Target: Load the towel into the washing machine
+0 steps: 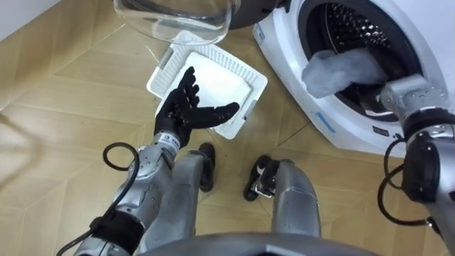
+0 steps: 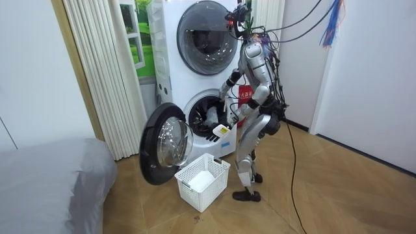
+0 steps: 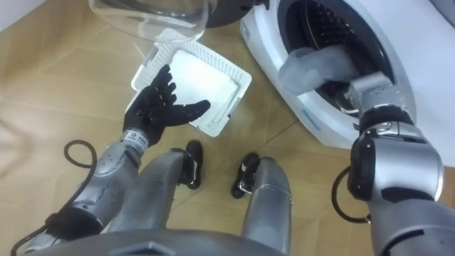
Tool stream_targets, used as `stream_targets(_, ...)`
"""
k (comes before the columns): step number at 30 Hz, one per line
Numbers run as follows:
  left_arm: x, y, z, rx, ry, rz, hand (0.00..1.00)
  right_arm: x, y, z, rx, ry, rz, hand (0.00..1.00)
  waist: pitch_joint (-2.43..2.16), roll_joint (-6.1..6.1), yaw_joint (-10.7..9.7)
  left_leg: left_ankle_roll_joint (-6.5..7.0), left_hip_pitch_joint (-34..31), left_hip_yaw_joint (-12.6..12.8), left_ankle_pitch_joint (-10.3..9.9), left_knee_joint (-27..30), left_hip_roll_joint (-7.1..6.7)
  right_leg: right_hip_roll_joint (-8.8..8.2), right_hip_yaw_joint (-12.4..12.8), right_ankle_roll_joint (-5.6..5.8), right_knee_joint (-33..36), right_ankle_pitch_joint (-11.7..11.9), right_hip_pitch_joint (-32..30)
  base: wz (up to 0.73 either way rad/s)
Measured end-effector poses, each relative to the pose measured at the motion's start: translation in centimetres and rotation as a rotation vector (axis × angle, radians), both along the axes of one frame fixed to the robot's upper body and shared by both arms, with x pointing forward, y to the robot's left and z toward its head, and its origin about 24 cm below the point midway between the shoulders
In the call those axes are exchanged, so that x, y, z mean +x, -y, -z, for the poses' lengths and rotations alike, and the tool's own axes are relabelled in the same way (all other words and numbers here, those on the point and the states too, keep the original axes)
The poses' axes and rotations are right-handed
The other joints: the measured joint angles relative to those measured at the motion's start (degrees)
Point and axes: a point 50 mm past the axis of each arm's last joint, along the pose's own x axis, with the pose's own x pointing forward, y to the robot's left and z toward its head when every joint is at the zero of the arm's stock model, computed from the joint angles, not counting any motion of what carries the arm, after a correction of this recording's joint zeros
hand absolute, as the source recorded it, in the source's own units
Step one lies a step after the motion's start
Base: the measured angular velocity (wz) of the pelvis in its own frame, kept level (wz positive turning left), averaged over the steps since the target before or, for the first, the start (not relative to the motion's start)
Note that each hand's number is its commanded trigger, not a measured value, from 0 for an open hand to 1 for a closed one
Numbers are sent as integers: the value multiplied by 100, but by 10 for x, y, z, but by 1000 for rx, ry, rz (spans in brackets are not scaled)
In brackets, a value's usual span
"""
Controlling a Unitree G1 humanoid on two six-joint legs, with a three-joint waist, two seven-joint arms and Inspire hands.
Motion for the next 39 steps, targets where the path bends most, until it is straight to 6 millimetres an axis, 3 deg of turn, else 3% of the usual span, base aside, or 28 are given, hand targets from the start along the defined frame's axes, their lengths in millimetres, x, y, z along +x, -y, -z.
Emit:
stream_targets(7, 4, 2, -4, 5, 24, -10, 0, -1, 5, -4, 42, -7, 148, 0, 16, 75, 14, 32, 8, 67, -15, -37, 21, -11, -27, 5, -35, 2, 45, 6)
stream_targets(13, 7, 7, -7, -5, 44, 11, 0, -2, 9, -9, 29, -18, 266, 0, 13, 239, 60, 86, 48, 133, -14, -138, 50, -4, -67, 65, -169, 37, 129, 2)
stream_targets(18, 8, 7, -8, -5, 49, 13, 0, -9, 11, -3, 19, -21, 320, 0, 16, 440, 54, 114, 385, 151, -5, -384, 55, 60, -116, 162, -502, 96, 508, 1)
stream_targets(23, 13, 3, -5, 16, 45, 24, 0, -22, 7, 16, 89, -10, 376, 0, 15, 457, 59, 113, 988, 245, -2, -788, 53, 195, 58, 242, -931, 147, 1047, -10)
stream_targets(27, 11, -7, 1, 110, 31, 26, 0, -46, 6, 41, 85, -36, 371, 0, 9, 456, 55, 112, 1432, 366, -2, -975, 126, 378, 192, 327, -1479, 227, 1599, -2)
stream_targets(31, 8, -19, 5, 199, 25, 26, 0, -57, 4, 52, 66, -10, 345, 0, 5, 456, 55, 112, 1739, 440, -2, -1220, 137, 499, 424, 392, -1839, 306, 1901, -14)
stream_targets(36, -21, -43, 29, 336, -82, 12, 0, -100, -2, 85, 6, 9, 229, 0, -28, 456, 43, 110, 2415, 445, -1, -1571, 137, 600, 457, 404, -2382, 444, 2612, -12)
stream_targets(37, -25, -47, 31, 345, -97, 3, 0, -106, -4, 89, -6, 8, 203, 0, -42, 448, 33, 110, 2502, 444, -1, -1623, 133, 606, 461, 409, -2433, 452, 2685, -16)
stream_targets(39, -53, -66, 49, 403, -198, -35, 0, -141, -10, 109, -67, -27, 63, 0, -146, 449, 19, 109, 2954, 444, 0, -1888, 135, 665, 507, 394, -2678, 518, 3077, -24)
